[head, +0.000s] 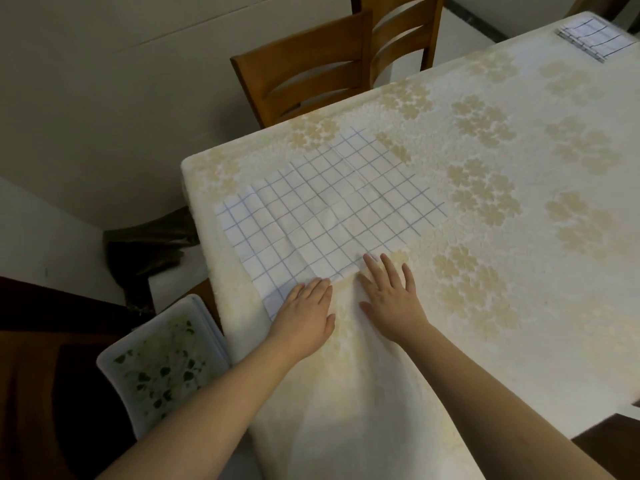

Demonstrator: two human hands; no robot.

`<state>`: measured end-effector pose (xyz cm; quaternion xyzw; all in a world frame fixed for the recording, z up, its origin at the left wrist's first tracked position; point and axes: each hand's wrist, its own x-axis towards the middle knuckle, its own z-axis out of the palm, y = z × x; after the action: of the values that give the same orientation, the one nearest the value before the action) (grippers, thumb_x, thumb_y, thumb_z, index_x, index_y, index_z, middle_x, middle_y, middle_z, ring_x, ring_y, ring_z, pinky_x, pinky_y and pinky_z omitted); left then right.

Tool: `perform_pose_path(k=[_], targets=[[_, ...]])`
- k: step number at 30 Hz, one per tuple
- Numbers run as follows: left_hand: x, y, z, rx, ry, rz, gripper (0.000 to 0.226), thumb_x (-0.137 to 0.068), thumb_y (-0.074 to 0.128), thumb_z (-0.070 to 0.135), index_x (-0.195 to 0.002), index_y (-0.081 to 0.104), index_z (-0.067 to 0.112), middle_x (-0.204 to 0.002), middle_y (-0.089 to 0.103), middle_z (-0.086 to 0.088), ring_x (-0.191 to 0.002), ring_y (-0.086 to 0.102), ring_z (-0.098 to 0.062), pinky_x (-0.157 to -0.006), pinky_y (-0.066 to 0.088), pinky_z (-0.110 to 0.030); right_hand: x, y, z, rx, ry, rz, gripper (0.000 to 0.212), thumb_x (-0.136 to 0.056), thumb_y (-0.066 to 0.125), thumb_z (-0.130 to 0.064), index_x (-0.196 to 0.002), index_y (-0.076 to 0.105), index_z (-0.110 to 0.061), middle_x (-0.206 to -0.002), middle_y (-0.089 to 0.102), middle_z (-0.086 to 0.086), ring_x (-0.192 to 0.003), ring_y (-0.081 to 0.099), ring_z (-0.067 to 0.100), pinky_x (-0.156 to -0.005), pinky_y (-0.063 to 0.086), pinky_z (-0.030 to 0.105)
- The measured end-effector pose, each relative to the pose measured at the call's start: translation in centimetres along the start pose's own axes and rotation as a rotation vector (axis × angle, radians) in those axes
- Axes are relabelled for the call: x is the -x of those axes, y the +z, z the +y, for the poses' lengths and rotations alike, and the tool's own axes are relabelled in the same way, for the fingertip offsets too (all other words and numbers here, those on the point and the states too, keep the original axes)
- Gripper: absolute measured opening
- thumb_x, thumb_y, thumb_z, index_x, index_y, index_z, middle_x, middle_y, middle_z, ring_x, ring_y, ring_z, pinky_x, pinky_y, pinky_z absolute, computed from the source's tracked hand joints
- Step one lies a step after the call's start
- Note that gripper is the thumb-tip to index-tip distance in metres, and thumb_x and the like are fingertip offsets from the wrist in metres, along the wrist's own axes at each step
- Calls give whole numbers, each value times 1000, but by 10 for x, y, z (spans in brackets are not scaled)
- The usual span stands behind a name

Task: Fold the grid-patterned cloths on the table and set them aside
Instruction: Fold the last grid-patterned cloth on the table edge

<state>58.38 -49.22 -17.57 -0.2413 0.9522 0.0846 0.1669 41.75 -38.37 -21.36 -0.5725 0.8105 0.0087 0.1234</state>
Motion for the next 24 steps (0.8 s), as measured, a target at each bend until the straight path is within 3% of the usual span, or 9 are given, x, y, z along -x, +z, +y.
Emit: perform_pose_path(k=[5, 10, 15, 17, 19, 24], targets=[[32, 1, 17, -3, 71, 24, 61, -102, 29, 38, -154, 16, 8, -163, 13, -5, -151, 6, -18, -121, 2, -35, 41, 8, -18, -21, -15, -12, 56, -97, 49, -44, -148, 40, -22, -165, 8, 1, -152, 4, 28, -115, -5, 52], [72, 16, 39, -4, 161, 51, 58, -103, 28, 32, -154, 15, 8, -164, 12, -6, -151, 5, -18, -120, 1, -35, 94, 20, -39, -1, 86, 60, 60, -83, 72, -39, -134, 59, -10, -147, 50, 4, -139, 42, 29, -111, 25, 56], [132, 41, 54, -10, 228, 94, 53, -103, 27, 18, -154, 18, 7, -164, 10, -6, -151, 4, -19, -120, -3, -36, 163, 31, -59, -49, 136, 159, 61, -79, 77, -29, -132, 58, -4, -144, 52, 8, -132, 51, 28, -105, 39, 55], [162, 50, 51, -13, 234, 109, 51, -103, 27, 19, -152, 24, 7, -164, 11, -6, -151, 6, -20, -120, -2, -37, 195, 37, -73, -58, 162, 153, 62, -86, 71, -30, -139, 51, -4, -151, 44, 7, -137, 45, 26, -110, 33, 52], [188, 57, 44, -37, 249, 89, 49, -102, 27, 18, -150, 28, 7, -164, 10, -6, -151, 5, -20, -120, -2, -39, 224, 45, -86, -61, 213, 91, 63, -94, 58, -34, -147, 39, -7, -158, 32, 4, -146, 29, 23, -117, 18, 49], [241, 65, 30, -38, 285, 71, 47, -102, 25, 16, -149, 31, 9, -164, 7, -5, -151, 3, -19, -121, 1, -41, 274, 50, -123, -85, 319, -85, 69, -101, 40, -45, -156, 13, -13, -165, 3, -3, -152, -1, 17, -120, -2, 46]])
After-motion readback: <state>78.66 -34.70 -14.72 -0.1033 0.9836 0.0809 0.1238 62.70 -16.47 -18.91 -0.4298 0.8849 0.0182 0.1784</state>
